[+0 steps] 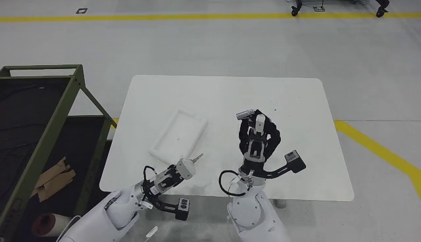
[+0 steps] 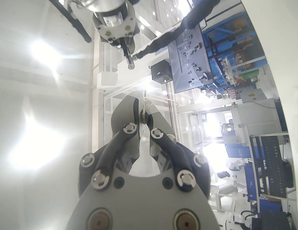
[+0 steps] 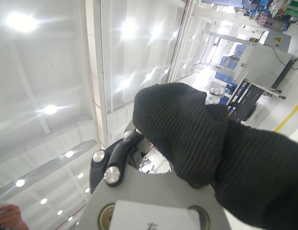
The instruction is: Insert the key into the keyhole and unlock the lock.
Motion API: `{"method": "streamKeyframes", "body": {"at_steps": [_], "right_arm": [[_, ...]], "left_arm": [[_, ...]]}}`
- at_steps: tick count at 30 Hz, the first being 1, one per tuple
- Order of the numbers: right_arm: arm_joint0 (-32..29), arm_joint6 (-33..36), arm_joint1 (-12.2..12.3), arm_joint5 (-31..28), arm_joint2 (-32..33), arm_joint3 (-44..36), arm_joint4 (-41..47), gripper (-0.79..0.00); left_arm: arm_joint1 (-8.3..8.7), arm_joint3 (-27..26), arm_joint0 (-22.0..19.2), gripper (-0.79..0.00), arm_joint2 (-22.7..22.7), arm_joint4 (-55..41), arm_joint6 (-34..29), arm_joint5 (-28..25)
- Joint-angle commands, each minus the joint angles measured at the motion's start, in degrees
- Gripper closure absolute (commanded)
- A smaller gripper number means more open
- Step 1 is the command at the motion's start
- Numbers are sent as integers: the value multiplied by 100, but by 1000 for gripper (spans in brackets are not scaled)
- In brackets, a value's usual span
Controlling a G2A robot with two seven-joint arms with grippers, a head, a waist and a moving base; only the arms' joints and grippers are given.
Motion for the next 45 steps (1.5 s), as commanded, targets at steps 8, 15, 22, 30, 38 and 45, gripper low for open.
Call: {"method": "streamKeyframes", "body": {"at_steps": [8, 15, 22, 30, 38, 45], "right_arm": [[15, 355, 28, -110, 111, -41, 148, 0], [15, 355, 28, -110, 111, -41, 148, 0], [-58, 512, 34, -155, 72, -158, 186, 0], [-168, 411, 58, -61, 343, -483, 238, 0], [-172, 405, 36, 55, 287, -531, 469, 0], [-242, 452, 87, -277, 459, -736, -128, 0]], "left_arm": [[11, -96, 43, 0, 115, 0, -167, -1], [11, -96, 43, 0, 115, 0, -167, -1], [17, -193, 34, 0, -102, 239, -297, -107], [221, -1293, 1022, 0, -1594, 5145, -2537, -2486], [266, -1613, 1410, 0, -1840, 7240, -3124, -3799], [254, -1661, 1440, 0, -2041, 7679, -2813, -4500]]}}
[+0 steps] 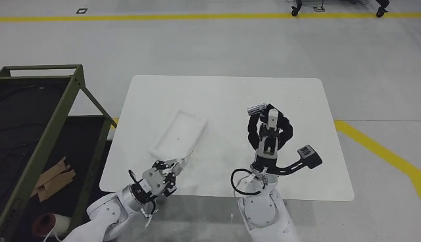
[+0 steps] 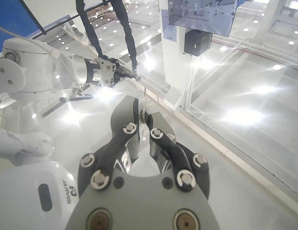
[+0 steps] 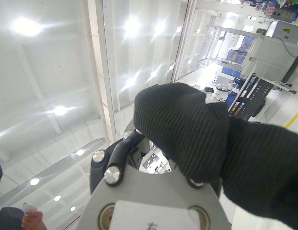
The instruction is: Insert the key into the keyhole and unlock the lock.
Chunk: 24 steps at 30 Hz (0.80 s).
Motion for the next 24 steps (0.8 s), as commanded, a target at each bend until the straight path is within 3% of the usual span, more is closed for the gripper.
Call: {"method": "streamKeyframes", "body": {"at_steps": [1, 5, 9, 12, 18, 20, 24], "right_arm": [[-58, -171, 13, -110, 78, -29, -397, 0], [-84, -43, 19, 141, 176, -224, -222, 0], [-128, 357, 46, 371, 273, -393, -146, 0], [-183, 637, 59, 479, 291, -494, 11, 0], [-183, 637, 59, 479, 291, -494, 11, 0], [-182, 722, 88, 213, 327, -642, -323, 0], [-273, 690, 133, -25, 500, -798, -720, 0]], "left_arm": [[9, -132, 59, 0, -156, 1125, 144, -1039], [9, -442, 422, 0, -395, 2980, 314, -3113], [-29, -517, 617, 0, -443, 4446, 677, -4307], [-85, -440, 606, 0, -384, 5222, 856, -4833], [-92, -407, 605, 0, -377, 5313, 900, -4891], [-96, -389, 584, 0, -462, 5522, 914, -4959], [-86, -320, 680, 0, -972, 8220, 2113, -5619]]}}
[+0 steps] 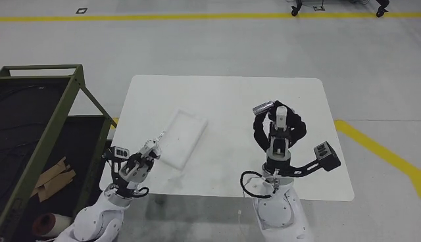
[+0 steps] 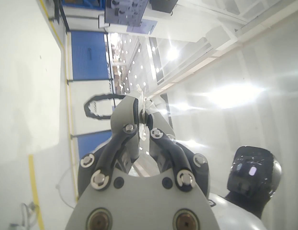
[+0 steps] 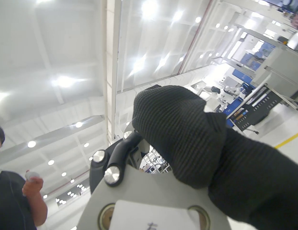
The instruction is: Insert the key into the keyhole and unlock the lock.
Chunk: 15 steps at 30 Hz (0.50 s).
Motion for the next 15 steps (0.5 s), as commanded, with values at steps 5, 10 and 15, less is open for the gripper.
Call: {"method": "streamKeyframes", "body": {"at_steps": [5, 10, 15], "right_arm": [[-97, 663, 69, 305, 245, -331, -127, 0], [-362, 1392, 104, 798, 151, -451, -122, 0], [-400, 1595, 109, 1098, 154, -466, 1, 0]], "left_arm": [[-107, -486, 368, 0, -561, 5879, 2789, 246], [-246, -546, 433, 0, -312, 9206, 4577, 1518], [-279, -398, 379, 0, -189, 10664, 5166, 2284]]}}
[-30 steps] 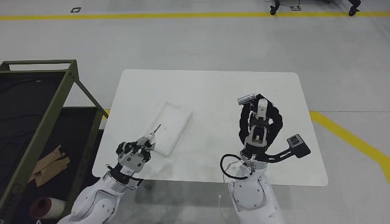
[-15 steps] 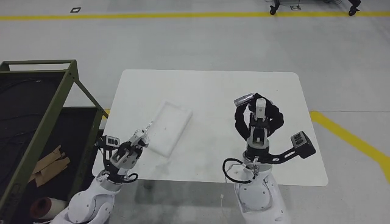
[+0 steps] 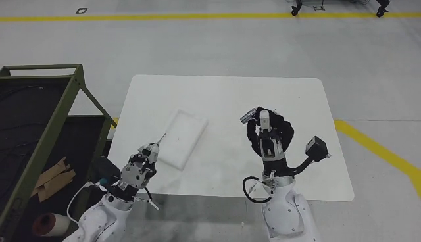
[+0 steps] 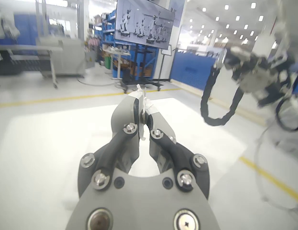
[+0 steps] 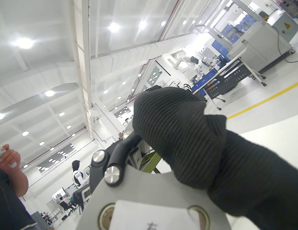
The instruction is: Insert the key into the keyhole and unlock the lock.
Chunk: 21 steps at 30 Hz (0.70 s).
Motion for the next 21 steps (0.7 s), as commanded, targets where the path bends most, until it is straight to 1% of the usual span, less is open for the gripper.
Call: {"method": "streamKeyframes", "body": {"at_steps": [1, 4, 5, 6, 8, 9, 11, 13, 15, 17, 19, 21], "right_arm": [[2, -12, 0, -18, 0, 0, -7, 0], [2, -12, 0, -18, 0, 0, -7, 0], [2, -12, 0, -18, 0, 0, -7, 0], [2, -12, 0, -18, 0, 0, -7, 0], [-34, 104, -1, 82, -43, 17, 132, 0], [-69, 212, -3, 232, -73, 23, 294, 0], [-125, 493, -12, 646, -143, -24, 660, 0], [-183, 804, -25, 1150, -218, -87, 1145, 0], [-210, 1105, -36, 1667, -254, -211, 1604, 0], [-226, 1379, -41, 2148, -252, -324, 2009, 0], [-209, 1554, -42, 2532, -236, -440, 2264, 0], [-179, 1603, -38, 2726, -199, -481, 2373, 0]], "left_arm": [[2, -6, 3, 0, -6, -338, -89, -187], [2, -6, 3, 0, -6, -338, -89, -187], [17, -18, -31, 0, -6, 14, -180, -173], [51, -75, -92, 0, -25, 1008, -354, 40], [61, -233, -17, 0, -31, 2291, -367, 890], [56, -306, 38, 0, -3, 2799, -369, 1292], [34, -390, 138, 0, 71, 3466, -365, 1946], [10, -355, 160, 0, 88, 4112, -466, 2590], [-19, -309, 160, 0, 163, 4474, -526, 2906], [-33, -202, 133, 0, 208, 5173, -672, 3221], [-53, -169, 108, 0, 308, 5599, -762, 3293], [-66, -109, 64, 0, 342, 6041, -865, 3372]]}}
